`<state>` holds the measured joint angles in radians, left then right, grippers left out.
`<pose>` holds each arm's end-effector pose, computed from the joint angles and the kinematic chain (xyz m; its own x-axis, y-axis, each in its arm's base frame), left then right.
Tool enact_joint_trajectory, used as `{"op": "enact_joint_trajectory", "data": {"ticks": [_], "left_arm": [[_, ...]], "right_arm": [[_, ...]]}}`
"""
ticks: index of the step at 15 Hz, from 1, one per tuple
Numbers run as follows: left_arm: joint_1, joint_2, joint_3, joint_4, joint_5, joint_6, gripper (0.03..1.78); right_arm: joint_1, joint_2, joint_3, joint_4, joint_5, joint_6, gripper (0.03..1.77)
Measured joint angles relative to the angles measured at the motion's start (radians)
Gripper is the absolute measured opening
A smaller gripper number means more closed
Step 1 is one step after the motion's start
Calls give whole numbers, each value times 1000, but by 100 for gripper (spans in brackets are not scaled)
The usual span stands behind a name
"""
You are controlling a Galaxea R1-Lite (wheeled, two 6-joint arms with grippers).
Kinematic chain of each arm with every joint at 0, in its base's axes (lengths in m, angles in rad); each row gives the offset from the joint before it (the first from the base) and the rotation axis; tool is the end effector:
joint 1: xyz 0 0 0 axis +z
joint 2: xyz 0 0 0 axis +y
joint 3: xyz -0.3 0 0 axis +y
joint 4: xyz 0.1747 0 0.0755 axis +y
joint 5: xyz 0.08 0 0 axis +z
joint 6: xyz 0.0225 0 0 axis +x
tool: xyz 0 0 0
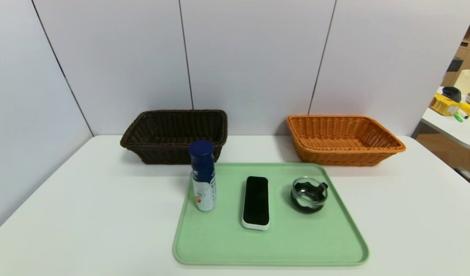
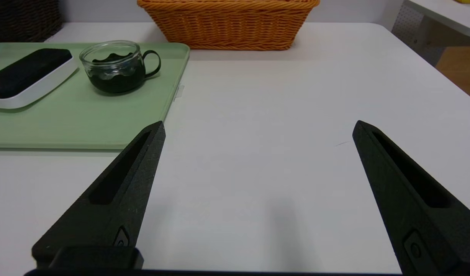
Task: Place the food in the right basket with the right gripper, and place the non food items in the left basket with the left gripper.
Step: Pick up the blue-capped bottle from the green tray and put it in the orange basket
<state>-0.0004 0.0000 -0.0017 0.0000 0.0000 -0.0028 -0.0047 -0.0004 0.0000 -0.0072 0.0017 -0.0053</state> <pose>-0.0229 0.0000 0.0760 1.0000 -0.0004 0.0017 0.0004 1.0000 -0.0028 -0.0228 0.0001 0.0762 1.0000 -0.0030 0.0076 0.0030 1.0000 -0.0053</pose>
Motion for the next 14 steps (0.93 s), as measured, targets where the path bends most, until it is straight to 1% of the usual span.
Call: {"op": "enact_joint_trajectory", "data": {"ticks": [4,7,9,14], "left_arm": [[0,0,0,0,0,0,169],[0,0,0,0,0,0,169],[0,0,0,0,0,0,169],[0,0,0,0,0,0,169]], "right_arm": [[0,0,-1,7,2,-3,169],[0,11,-28,77,-2,-3,169],[0,39,-78,123,1,-1,169],[-1,184,-241,132,10,-3,169]]}}
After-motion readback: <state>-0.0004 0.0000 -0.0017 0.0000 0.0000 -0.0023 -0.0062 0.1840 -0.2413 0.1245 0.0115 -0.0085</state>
